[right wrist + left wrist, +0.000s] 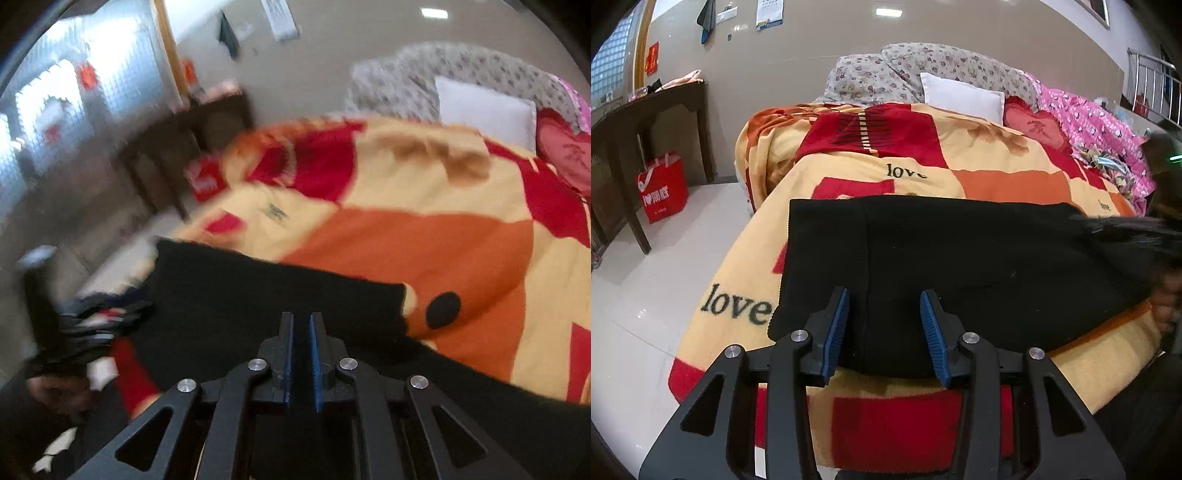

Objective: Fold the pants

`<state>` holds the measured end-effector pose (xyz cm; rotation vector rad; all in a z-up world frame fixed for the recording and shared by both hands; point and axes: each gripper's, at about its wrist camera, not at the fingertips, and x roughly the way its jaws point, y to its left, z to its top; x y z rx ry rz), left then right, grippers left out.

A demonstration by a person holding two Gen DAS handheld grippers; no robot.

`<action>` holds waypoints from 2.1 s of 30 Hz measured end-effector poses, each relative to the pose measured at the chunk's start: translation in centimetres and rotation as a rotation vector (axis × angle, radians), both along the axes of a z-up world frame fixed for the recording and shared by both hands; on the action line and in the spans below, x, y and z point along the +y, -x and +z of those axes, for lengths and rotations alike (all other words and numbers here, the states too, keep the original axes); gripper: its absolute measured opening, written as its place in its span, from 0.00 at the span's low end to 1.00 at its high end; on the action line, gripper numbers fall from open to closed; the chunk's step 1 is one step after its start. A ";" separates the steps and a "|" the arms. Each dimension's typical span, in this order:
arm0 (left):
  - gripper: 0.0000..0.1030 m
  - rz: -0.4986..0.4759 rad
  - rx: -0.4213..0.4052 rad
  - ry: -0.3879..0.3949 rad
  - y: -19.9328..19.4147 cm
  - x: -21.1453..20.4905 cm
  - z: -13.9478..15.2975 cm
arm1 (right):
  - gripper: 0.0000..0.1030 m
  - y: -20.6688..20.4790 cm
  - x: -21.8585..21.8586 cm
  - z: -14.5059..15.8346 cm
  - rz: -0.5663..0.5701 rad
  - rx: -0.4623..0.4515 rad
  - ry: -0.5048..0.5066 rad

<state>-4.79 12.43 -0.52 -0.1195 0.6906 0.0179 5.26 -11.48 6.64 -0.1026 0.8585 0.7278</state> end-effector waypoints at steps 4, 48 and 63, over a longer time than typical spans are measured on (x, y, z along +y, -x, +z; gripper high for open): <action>0.38 0.000 0.003 0.000 -0.2 0.1 0.1 | 0.00 -3.9 -1.4 -2.2 -0.092 0.104 -0.025; 0.44 -0.058 0.058 0.165 -5.5 -6.3 0.7 | 0.00 0.3 -35.7 -4.3 -0.770 0.210 -0.498; 0.47 -0.072 0.053 0.196 -5.4 -6.0 0.6 | 0.00 4.8 -35.9 -4.1 -0.705 0.165 -0.457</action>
